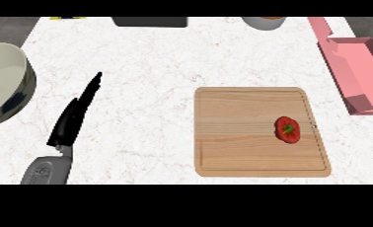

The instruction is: Pick the pear from the cutting board and place it in the cardboard box

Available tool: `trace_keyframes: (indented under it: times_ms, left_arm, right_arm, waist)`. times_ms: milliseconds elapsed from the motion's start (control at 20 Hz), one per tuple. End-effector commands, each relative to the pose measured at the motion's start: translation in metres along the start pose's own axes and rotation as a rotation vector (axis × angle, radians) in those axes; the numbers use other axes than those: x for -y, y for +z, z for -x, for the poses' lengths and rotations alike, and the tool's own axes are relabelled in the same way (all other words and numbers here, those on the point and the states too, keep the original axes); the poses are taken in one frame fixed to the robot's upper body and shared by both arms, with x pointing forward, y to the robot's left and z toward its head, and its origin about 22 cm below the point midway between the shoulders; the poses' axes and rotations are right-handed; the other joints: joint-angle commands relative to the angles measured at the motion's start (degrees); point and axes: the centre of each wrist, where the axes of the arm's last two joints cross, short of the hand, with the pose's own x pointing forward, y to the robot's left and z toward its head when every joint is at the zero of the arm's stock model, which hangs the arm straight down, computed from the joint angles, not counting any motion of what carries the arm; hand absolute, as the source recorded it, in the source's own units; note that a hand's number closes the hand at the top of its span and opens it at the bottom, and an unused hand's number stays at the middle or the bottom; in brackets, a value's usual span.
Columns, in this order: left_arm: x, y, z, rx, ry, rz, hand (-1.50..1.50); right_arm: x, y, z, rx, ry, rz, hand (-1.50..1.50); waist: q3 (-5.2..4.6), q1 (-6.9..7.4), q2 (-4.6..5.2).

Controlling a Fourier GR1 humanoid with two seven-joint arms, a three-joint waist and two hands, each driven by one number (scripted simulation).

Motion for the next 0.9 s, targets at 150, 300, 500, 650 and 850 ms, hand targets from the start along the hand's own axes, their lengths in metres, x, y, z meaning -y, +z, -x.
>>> trace_keyframes:
  times_ms: [150,300,500,650,850]
  left_arm:
    - [0.002,-0.012,-0.011,0.025,-0.010,0.013,0.00]
    - [0.002,-0.011,-0.007,0.037,0.001,0.007,0.00]
    - [0.022,0.001,0.000,0.016,0.010,0.028,0.00]
    - [0.010,-0.007,-0.001,0.008,0.011,0.012,0.00]
    - [-0.002,-0.006,-0.001,0.016,-0.008,0.003,0.00]
  right_arm:
    - [-0.042,-0.019,0.028,-0.138,-0.104,-0.321,-1.50]
    - [-0.050,-0.019,0.045,-0.025,-0.179,-0.385,-1.50]
    - [-0.077,-0.020,0.039,0.048,-0.330,-0.247,-1.50]
    - [-0.072,-0.036,0.016,0.099,-0.571,-0.127,-1.50]
    - [-0.073,-0.037,0.028,0.108,-0.783,-0.063,-1.50]
  waist:
    - [0.06,1.38,0.73]
    - [0.11,1.36,0.67]
    - [0.15,1.03,0.35]
    - [0.15,0.89,0.38]
    - [0.15,1.00,0.35]
